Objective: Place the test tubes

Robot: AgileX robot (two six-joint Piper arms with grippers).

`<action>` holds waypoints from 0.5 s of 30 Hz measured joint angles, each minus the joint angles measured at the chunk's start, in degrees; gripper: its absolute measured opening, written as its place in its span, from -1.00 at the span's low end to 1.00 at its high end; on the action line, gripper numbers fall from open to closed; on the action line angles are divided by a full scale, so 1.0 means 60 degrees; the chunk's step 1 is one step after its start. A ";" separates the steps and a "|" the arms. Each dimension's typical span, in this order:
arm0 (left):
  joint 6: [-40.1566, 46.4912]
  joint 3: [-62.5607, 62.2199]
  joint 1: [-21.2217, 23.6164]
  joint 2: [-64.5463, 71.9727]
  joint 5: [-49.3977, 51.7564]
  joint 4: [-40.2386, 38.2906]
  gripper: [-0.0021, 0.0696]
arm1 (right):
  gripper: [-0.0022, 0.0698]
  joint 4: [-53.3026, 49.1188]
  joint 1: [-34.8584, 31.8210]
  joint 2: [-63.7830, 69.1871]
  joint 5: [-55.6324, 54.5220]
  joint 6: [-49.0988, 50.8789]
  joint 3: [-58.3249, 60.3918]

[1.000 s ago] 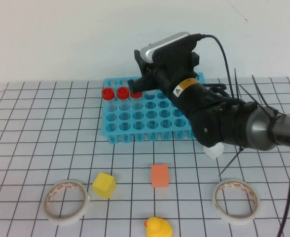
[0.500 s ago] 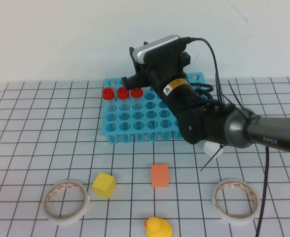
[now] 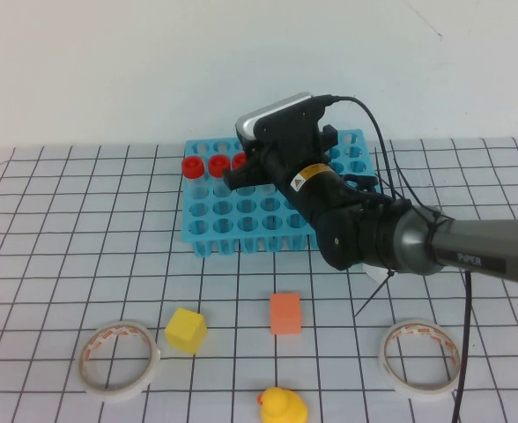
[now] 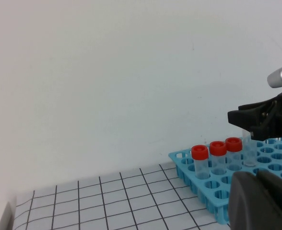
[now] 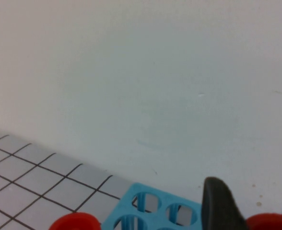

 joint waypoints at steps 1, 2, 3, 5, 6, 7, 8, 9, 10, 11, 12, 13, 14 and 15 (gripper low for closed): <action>0.0000 0.0000 0.0000 0.0000 0.0000 0.0000 -0.95 | -0.20 0.0014 0.0000 0.0000 0.0000 0.0000 0.0000; 0.0000 0.0000 0.0000 0.0000 0.0000 0.0000 -0.95 | -0.20 0.0036 0.0000 0.0000 0.0000 0.0000 0.0000; 0.0000 0.0000 0.0000 0.0000 0.0000 0.0000 -0.95 | -0.20 0.0056 -0.0024 0.0000 0.0019 0.0000 0.0000; 0.0000 0.0000 0.0000 0.0000 0.0000 0.0000 -0.95 | -0.20 0.0056 -0.0068 0.0000 0.0039 0.0000 0.0000; 0.0000 0.0000 0.0000 0.0000 0.0000 0.0000 -0.95 | -0.20 0.0056 -0.0090 0.0000 0.0039 0.0000 0.0000; 0.0000 0.0000 0.0000 0.0000 0.0000 0.0000 -0.95 | -0.20 0.0073 -0.0132 0.0000 0.0045 0.0000 0.0000; 0.0000 0.0000 0.0000 0.0000 0.0000 0.0000 -0.95 | -0.20 0.0072 -0.0173 0.0000 0.0045 0.0000 0.0000; 0.0000 0.0000 0.0000 0.0000 0.0000 0.0000 -0.95 | -0.20 0.0072 -0.0212 0.0000 0.0045 0.0000 0.0000; 0.0000 0.0000 0.0000 0.0000 0.0000 0.0000 -0.95 | -0.20 0.0072 -0.0233 0.0000 0.0045 0.0000 0.0000; 0.0000 0.0000 0.0000 0.0000 0.0000 0.0000 -0.95 | -0.20 0.0072 -0.0277 0.0000 0.0045 0.0000 0.0000; 0.0000 0.0000 0.0000 0.0000 0.0000 0.0000 -0.95 | -0.20 0.0091 -0.0308 0.0000 0.0045 0.0000 0.0000; 0.0000 0.0000 0.0000 0.0000 0.0000 0.0000 -0.95 | -0.20 0.0106 -0.0302 0.0000 0.0045 0.0000 0.0000; 0.0000 0.0000 0.0000 0.0000 0.0000 0.0000 -0.95 | -0.20 0.0130 -0.0302 0.0000 0.0045 0.0000 0.0000; 0.0000 0.0000 0.0000 0.0000 0.0000 0.0000 -0.95 | -0.20 0.0130 -0.0302 0.0000 0.0045 0.0000 0.0000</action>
